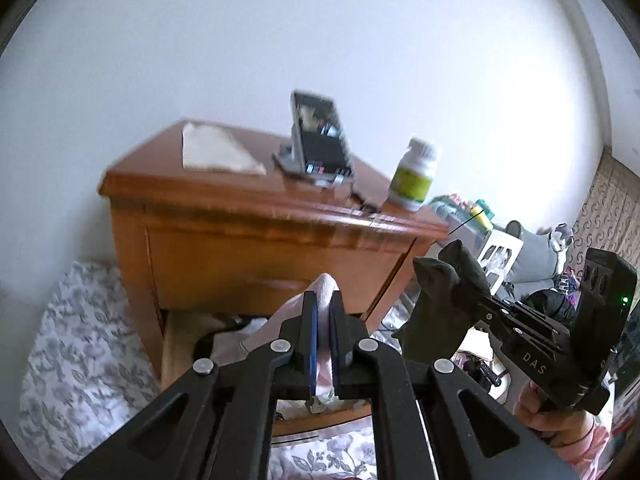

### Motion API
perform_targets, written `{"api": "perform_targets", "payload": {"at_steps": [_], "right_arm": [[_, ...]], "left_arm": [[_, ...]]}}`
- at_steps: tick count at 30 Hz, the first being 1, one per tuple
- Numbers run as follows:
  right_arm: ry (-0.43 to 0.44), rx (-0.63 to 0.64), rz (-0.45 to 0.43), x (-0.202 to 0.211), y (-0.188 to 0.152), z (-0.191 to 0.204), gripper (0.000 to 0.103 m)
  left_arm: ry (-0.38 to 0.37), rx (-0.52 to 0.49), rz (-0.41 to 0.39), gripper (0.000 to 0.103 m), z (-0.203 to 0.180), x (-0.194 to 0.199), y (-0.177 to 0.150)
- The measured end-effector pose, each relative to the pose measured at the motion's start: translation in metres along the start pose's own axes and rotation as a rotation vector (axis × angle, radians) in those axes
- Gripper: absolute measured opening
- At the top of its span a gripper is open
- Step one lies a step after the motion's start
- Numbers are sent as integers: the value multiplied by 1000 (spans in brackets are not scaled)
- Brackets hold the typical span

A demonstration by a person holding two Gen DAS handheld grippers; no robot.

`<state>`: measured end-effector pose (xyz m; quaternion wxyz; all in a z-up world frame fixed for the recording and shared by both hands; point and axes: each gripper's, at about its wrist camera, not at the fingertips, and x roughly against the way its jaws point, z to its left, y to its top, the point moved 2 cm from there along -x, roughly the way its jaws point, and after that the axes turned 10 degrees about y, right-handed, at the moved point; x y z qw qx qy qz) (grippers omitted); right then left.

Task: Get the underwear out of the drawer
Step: 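Lift the pink cloth with the left gripper while the right gripper lifts the grey garment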

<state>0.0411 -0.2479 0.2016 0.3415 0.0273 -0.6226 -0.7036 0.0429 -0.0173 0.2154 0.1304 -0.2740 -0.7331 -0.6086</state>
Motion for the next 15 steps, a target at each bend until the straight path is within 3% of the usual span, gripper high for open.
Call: {"api": "perform_targets", "payload": {"at_steps": [7, 15], "right_arm": [[15, 24, -24, 35, 2, 23, 6], [39, 12, 34, 52, -24, 40, 6]], "left_arm": [[-32, -29, -33, 5, -7, 40, -11], [-25, -19, 7, 5, -8, 49, -47]]}}
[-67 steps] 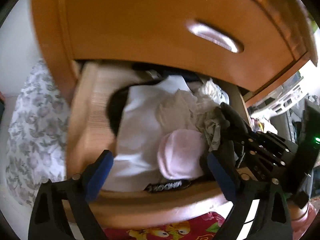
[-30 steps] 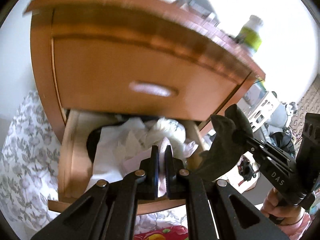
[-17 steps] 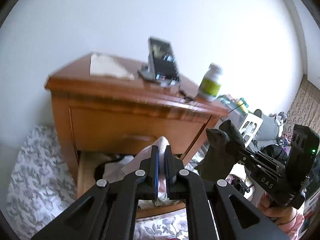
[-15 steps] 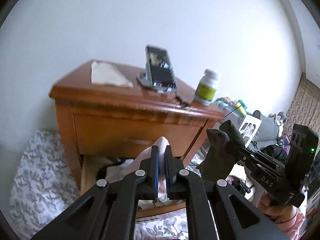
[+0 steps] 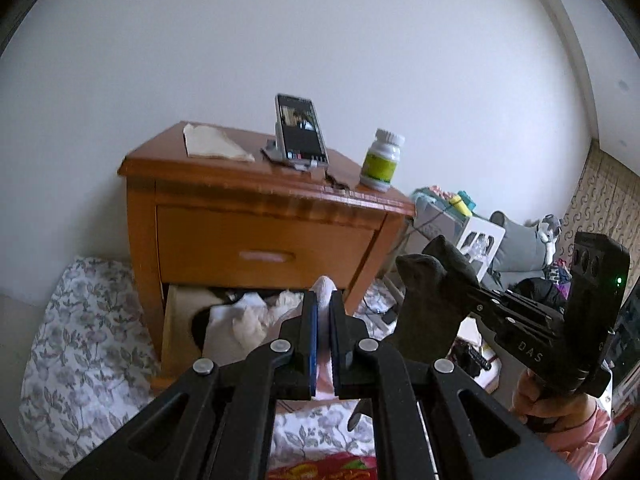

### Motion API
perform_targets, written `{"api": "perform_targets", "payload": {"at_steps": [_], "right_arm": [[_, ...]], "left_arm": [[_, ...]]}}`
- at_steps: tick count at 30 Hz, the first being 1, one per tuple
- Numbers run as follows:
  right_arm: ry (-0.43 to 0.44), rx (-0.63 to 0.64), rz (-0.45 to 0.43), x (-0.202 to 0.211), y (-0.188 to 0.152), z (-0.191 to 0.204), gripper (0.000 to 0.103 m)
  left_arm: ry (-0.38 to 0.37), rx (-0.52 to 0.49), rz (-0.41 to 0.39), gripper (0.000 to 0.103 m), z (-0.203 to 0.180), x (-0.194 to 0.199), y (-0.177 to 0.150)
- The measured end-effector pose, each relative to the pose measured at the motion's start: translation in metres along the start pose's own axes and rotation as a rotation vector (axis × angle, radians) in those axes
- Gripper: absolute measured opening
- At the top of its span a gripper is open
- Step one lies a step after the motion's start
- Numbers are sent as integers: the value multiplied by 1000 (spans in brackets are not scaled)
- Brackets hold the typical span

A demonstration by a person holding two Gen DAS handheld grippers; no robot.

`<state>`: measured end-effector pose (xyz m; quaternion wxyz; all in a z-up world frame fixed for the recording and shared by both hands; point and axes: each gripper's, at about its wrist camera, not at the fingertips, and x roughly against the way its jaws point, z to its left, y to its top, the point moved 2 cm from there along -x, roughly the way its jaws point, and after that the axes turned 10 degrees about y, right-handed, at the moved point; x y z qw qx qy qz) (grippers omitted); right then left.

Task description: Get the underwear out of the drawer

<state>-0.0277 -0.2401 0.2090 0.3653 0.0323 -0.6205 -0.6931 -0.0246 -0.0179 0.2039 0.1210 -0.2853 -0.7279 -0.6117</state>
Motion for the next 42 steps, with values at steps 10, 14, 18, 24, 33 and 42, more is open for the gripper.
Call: {"api": "perform_targets", "payload": {"at_steps": [10, 14, 18, 24, 33, 42], "right_arm": [[25, -60, 158, -29, -65, 0, 6], [35, -109, 233, -49, -96, -5, 6], [16, -138, 319, -70, -130, -10, 6], [-18, -180, 439, -100, -172, -27, 6], [-50, -226, 585, -144, -220, -45, 6], [-44, -253, 670, -174, -245, -55, 7]], "left_arm": [[37, 56, 134, 5, 11, -28, -60], [69, 70, 199, 5, 19, -47, -83], [97, 82, 286, 5, 25, -74, -110], [139, 94, 383, 5, 35, -107, -139], [210, 116, 535, 6, 57, -157, -179], [246, 112, 626, 6, 68, -187, -200]]}}
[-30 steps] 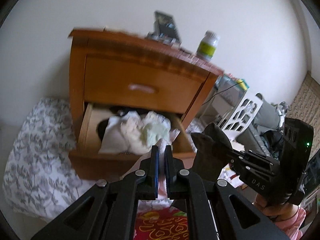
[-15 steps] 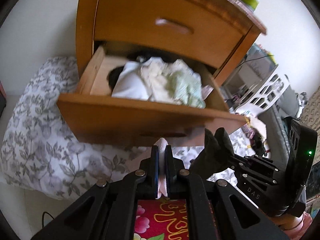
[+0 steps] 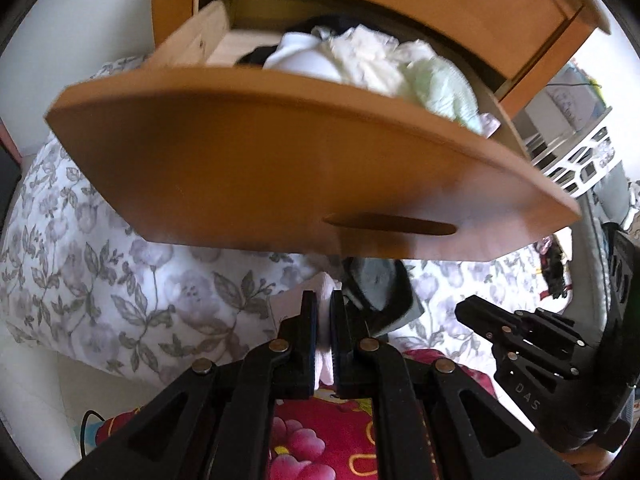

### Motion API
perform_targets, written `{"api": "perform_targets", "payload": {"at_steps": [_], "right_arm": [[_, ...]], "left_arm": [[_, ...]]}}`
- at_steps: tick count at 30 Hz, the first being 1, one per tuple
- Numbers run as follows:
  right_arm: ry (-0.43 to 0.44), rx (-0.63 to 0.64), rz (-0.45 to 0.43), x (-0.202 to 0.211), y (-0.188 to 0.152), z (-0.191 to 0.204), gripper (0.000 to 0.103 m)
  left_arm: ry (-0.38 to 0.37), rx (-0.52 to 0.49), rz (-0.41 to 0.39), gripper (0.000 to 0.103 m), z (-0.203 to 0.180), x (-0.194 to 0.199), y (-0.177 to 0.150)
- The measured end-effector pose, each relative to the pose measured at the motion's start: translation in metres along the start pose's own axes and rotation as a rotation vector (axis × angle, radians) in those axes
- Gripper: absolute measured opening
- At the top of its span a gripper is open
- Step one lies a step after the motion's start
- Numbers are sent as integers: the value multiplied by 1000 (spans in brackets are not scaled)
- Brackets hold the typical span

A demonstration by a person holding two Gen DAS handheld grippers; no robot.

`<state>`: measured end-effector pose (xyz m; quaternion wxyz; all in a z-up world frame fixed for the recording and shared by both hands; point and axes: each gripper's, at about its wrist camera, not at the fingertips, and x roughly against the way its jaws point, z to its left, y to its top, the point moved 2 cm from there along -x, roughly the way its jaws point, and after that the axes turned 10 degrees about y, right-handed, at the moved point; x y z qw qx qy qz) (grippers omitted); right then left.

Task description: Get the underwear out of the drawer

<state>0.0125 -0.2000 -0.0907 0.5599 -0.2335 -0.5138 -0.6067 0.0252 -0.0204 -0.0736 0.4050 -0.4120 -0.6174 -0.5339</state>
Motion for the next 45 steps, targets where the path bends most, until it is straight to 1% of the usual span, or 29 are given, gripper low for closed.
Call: {"api": "perform_targets", "payload": {"at_steps": [4, 5, 6, 7, 8, 9, 13, 15, 16, 17, 18, 20, 22, 24, 26, 27, 28, 29, 30, 32, 37, 41, 45], "right_arm": [[-7, -24, 34, -14, 0, -6, 7], [-7, -33, 44, -17, 0, -8, 7], [-8, -41, 53, -20, 0, -9, 7], [-10, -46, 59, -22, 0, -10, 7], [-15, -51, 65, -24, -1, -12, 7], [-18, -54, 69, -25, -2, -12, 10], [-29, -66, 79, -25, -1, -15, 18], [-36, -69, 80, -26, -3, -14, 29], [-38, -70, 79, -26, -3, -15, 32], [-42, -71, 78, -26, -3, -15, 38], [-45, -72, 78, -26, -3, -15, 47], [-54, -71, 75, -25, -3, -15, 60], [-59, -67, 73, -23, -3, -14, 65], [-66, -69, 69, -20, -3, -13, 77], [-70, -70, 63, -17, -3, -13, 83], [-76, -74, 59, -15, -3, -12, 88], [-78, -77, 56, -13, -3, -12, 90], [-82, -79, 50, -10, -3, -12, 96], [-86, -83, 43, -7, -2, -12, 100], [-91, -87, 22, 0, -1, -12, 103], [-76, -98, -40, 24, 4, -9, 103], [-75, -74, -135, 53, 11, -2, 103], [-83, -46, -233, 86, 25, 4, 103]], "left_arm": [[18, 1, 42, 7, 1, -14, -2], [22, 1, 51, 10, 2, -17, -4], [22, 0, 56, 19, 2, -19, -5], [23, 1, 58, 26, 2, -19, -5], [30, 3, 58, 40, 3, -20, -6], [38, 6, 52, 47, 4, -19, -6], [66, 5, 45, 54, 6, -18, -5], [92, -2, 41, 57, 6, -17, -5], [104, -5, 40, 60, 7, -17, -6], [119, -9, 36, 65, 6, -17, -6], [127, -10, 32, 67, 6, -17, -6], [138, -13, 24, 67, 7, -15, -6], [149, -19, 11, 70, 6, -12, -6], [153, -21, -6, 77, 6, -8, -6], [148, -22, -29, 82, 6, -2, -5], [145, -23, -39, 82, 6, 1, -5], [141, -22, -52, 82, 6, 5, -4], [137, -20, -72, 85, 6, 12, -3], [137, -20, -86, 91, 6, 16, -2], [133, -23, -120, 94, 5, 26, 0], [110, -32, -210, 99, 3, 56, 5], [72, -25, -293, 101, 4, 85, 17], [61, -5, -387, 101, 8, 112, 36]]}}
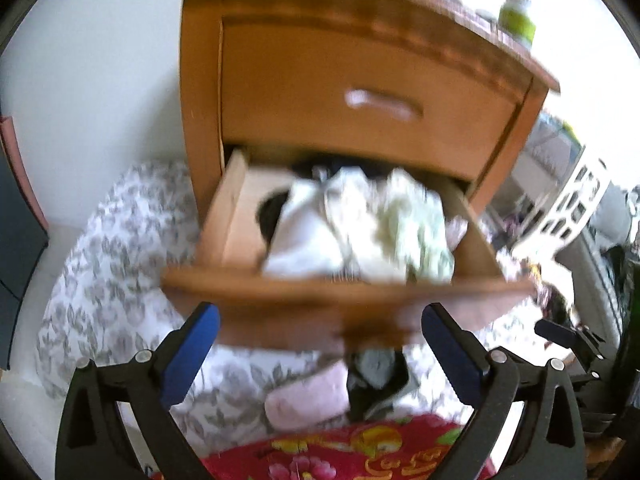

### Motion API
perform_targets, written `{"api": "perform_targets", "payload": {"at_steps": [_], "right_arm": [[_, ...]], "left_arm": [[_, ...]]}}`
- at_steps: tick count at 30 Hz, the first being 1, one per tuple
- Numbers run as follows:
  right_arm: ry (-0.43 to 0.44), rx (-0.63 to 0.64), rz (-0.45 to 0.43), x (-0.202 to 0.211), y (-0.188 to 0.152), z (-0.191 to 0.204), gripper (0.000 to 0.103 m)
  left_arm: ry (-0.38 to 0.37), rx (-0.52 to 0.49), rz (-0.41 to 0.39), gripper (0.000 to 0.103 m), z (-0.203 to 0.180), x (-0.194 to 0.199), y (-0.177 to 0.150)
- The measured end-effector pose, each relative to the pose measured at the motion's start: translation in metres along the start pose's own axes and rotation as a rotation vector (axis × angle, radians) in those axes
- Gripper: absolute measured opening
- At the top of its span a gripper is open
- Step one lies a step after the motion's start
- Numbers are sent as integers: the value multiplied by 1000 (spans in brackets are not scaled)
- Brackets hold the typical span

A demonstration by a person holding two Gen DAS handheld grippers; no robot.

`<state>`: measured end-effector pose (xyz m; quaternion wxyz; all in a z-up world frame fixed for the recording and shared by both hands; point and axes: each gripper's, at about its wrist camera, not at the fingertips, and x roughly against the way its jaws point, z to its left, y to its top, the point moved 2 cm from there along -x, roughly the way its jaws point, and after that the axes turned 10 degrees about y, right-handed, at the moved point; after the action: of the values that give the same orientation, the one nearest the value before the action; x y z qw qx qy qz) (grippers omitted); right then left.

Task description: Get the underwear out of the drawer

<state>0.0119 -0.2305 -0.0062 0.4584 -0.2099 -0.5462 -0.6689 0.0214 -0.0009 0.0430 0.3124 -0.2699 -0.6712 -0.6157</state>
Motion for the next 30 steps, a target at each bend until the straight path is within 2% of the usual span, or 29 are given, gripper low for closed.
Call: {"api": "perform_targets", "payload": {"at_steps": [4, 6, 11, 16, 20, 25, 30], "right_arm": [[16, 31, -71, 25, 26, 6, 103], [14, 58, -88, 33, 41, 12, 103], [41, 101, -111, 40, 74, 22, 103], [68, 123, -110, 34, 107, 29, 103], [52, 110, -71, 12, 128, 23, 103], [32, 36, 51, -40, 140, 1, 103], [5, 16, 163, -86, 139, -7, 103]], "left_arm": [[-7, -2, -73, 102, 4, 12, 30], [-24, -14, -83, 102, 4, 14, 43], [18, -33, -35, 102, 3, 6, 76], [3, 7, 18, 101, 12, -11, 98], [19, 6, 67, 101, 11, -35, 108], [-32, 22, 234, 101, 5, -92, 105], [-44, 25, 337, 97, -7, -133, 99]]}}
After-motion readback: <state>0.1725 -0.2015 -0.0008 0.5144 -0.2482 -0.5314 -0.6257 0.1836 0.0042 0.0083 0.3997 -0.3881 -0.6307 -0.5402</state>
